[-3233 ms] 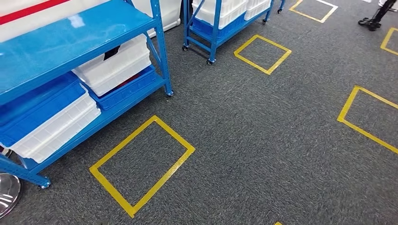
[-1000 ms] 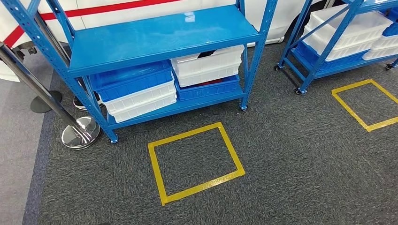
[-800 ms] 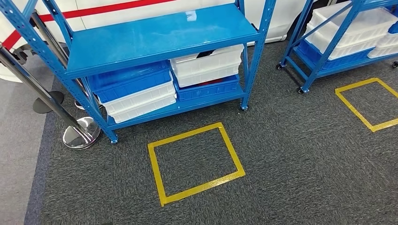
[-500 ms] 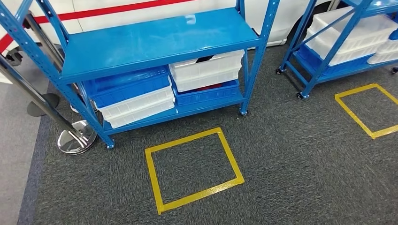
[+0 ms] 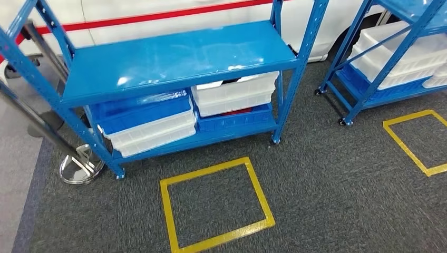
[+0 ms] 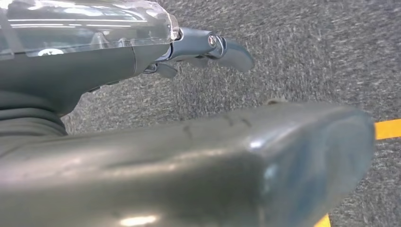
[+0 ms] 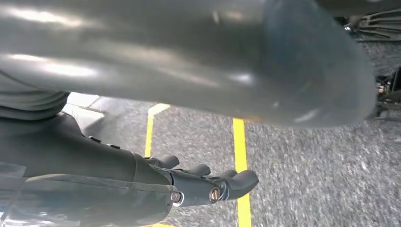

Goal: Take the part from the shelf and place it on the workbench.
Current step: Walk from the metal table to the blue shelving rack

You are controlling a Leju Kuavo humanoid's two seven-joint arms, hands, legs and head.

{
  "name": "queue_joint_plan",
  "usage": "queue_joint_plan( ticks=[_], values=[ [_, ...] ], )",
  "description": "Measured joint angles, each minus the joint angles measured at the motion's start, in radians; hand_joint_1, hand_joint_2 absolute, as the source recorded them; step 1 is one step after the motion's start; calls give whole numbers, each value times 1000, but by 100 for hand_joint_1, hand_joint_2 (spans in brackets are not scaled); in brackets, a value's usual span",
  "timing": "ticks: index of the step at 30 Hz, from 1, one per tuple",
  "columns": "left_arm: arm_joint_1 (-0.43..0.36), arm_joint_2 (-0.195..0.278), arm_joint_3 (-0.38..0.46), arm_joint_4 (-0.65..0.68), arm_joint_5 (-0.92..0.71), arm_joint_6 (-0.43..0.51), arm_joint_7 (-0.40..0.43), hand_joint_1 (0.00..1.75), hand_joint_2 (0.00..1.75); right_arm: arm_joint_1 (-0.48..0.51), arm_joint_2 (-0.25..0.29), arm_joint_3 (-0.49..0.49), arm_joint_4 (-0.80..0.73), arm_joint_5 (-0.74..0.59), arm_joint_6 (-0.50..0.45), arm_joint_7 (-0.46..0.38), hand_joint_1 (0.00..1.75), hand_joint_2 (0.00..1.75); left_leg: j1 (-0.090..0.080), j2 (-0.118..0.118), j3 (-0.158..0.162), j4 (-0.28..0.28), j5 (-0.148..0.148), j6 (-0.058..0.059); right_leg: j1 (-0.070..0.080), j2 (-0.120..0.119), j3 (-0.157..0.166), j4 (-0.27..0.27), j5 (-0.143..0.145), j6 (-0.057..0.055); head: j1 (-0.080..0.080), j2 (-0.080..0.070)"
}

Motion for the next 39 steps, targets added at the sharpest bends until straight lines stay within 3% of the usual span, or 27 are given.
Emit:
queue_joint_plan(
  ticks=[2, 4, 5, 7, 8, 9, 10, 11, 13, 14, 15, 17, 19, 20, 22, 23, 24, 25, 26, 28, 30, 32, 34, 36, 38, 39],
  values=[
    [-4, 0, 0, 0, -1, 0, 0, 0, 0, -3, 0, 2, 0, 18, 2, 1, 0, 0, 0, 0, -8, 31, 20, -13, 0, -3, 21, -10, -13, -17, -1, 0],
    [-6, 0, 0, 0, -5, 0, -1, 0, 0, -1, 0, 3, 0, 26, 3, 2, 0, 0, 2, 4, -65, 142, 43, -19, -1, -8, 55, -25, -31, -31, -1, 0],
    [-6, 0, 0, 0, -8, 0, -1, 0, 0, -1, 0, 3, 0, 23, 2, 2, 0, 0, 3, 8, -107, 206, 33, -21, 1, -10, 71, -30, -41, -36, -1, 0],
    [-3, 0, 0, 0, -13, 0, 0, 0, 0, -3, 0, 2, 0, 15, 0, 2, 0, 0, 3, 11, -187, 293, -40, -24, 5, -10, 101, -33, -65, -42, -1, 0],
    [-2, 0, 0, 0, -15, 0, 1, 0, 0, -5, -1, 2, 0, 14, -1, 2, 0, 0, 2, 11, -215, 303, -80, -24, 7, -10, 118, -33, -77, -43, -1, 0],
    [-1, 0, 0, 0, -15, 0, 1, 0, 0, -6, -1, 2, 0, 19, -1, 1, 0, 0, 2, 12, -232, 290, -101, -20, 10, -12, 136, -33, -90, -44, -1, 0],
    [-1, 0, 0, 0, -14, 0, 2, 0, 0, -7, -1, 2, 0, 26, 0, 1, 0, 0, 0, 15, -240, 255, -90, -13, 12, -15, 155, -33, -103, -45, -1, 0],
    [-1, 0, 0, 0, -14, 1, 0, 0, 0, -6, -1, 4, 0, 33, 2, 1, 0, 0, -3, 25, -242, 204, -44, -1, 15, -20, 172, -34, -116, -45, -1, 0],
    [-1, 0, 0, 0, -15, 2, -3, 0, 0, -3, 0, 7, 2, 41, 7, 1, 0, 0, -15, 61, -244, 113, 89, 21, 22, -29, 198, -31, -140, -40, -1, 0],
    [-2, 0, 0, 0, -15, 3, -4, 0, 0, -2, 0, 9, 3, 43, 10, 1, 0, 0, -20, 73, -244, 89, 137, 27, 24, -35, 206, -30, -151, -35, -1, 0],
    [-3, 0, 0, 0, -15, 4, -6, 0, 0, -2, 0, 10, 4, 46, 11, 2, 0, 0, -24, 75, -246, 82, 159, 29, 26, -41, 211, -30, -161, -29, -1, 0],
    [-5, -1, 0, 0, -15, 5, -7, 0, 0, -9, -1, 11, 3, 49, 12, 4, 0, 0, -21, 54, -239, 73, 163, 31, 26, -52, 222, -34, -175, -15, -1, 0],
    [-8, -1, 0, 0, -15, 6, -8, 0, 0, -14, -2, 14, 2, 53, 13, 5, 0, 0, -14, 35, -229, 58, 164, 38, 24, -32, 211, 0, -202, -5, -1, 0],
    [-10, -1, 0, 0, -15, 6, -8, 0, 0, -15, -3, 15, 2, 54, 14, 5, 0, 0, -12, 26, -224, 52, 164, 42, 20, -16, 187, 46, -226, -2, -1, 0],
    [-14, -1, 0, 0, -15, 5, -8, 0, 0, -16, -4, 17, 2, 54, 17, 5, 0, 0, -11, 6, -220, 50, 159, 47, 14, -1, 109, 174, -275, 4, -1, 0],
    [-16, -1, 0, 0, -15, 4, -9, 0, 0, -17, -5, 18, 2, 54, 19, 5, 0, 0, -11, -7, -217, 50, 156, 47, 11, 0, 75, 220, -279, 7, -1, 0],
    [-16, -1, 0, 0, -15, 3, -9, 0, 0, -17, -6, 18, 2, 55, 20, 5, 0, 0, -10, -21, -213, 50, 153, 46, 8, 1, 55, 234, -263, 10, -1, 0],
    [-16, -2, 0, 0, -15, 2, -10, 0, 0, -16, -7, 18, 2, 54, 21, 5, 0, 0, -9, -34, -207, 50, 149, 44, 5, 3, 54, 209, -227, 12, -1, 0],
    [-16, -2, 1, 0, -15, 0, -10, 0, 0, -16, -9, 19, 2, 53, 21, 5, 0, 0, -8, -47, -200, 50, 145, 40, 2, 12, 68, 150, -177, 13, -1, 0],
    [-18, -3, 1, 1, -15, -3, -10, 0, 0, -13, -13, 19, 2, 44, 18, 5, 0, 0, -8, -69, -196, 54, 138, 31, -3, 63, 103, 32, -107, 12, -1, 0],
    [-21, -3, 1, 1, -15, -6, -9, 0, 0, -14, -14, 17, 2, 30, 13, 3, 0, 0, -5, -86, -199, 54, 137, 18, -2, 97, 115, -16, -93, 8, -1, 0],
    [-21, -2, 1, 1, -15, -8, -9, 0, 0, -21, -14, 13, 2, 19, 11, 0, 0, 0, -2, -98, -200, 50, 137, 5, -1, 83, 119, -24, -91, -2, -1, 0],
    [-22, -1, 1, 1, -15, -9, -10, 0, 0, -23, -14, 9, 2, 13, 11, -1, 0, 0, -4, -65, -213, 80, 116, -4, -5, 66, 128, -35, -88, -17, -2, 0],
    [-26, -1, 1, 1, -15, -11, -12, 0, 0, -21, -15, 4, 2, 9, 11, -1, 0, 0, -3, -12, -261, 184, 59, -12, -4, 46, 135, -41, -89, -28, -2, 0],
    [-29, -1, 1, 1, -15, -15, -15, 0, 0, -18, -15, 1, 2, 7, 11, -1, 0, 0, 1, 7, -320, 305, 12, -19, -1, 28, 138, -41, -93, -31, -2, 0],
    [-29, -1, 1, 1, -15, -16, -16, 0, 0, -19, -15, 0, 2, 5, 11, -1, 0, 0, 3, 9, -332, 327, 13, -21, 0, 22, 140, -41, -96, -31, -2, 0]
  ],
)
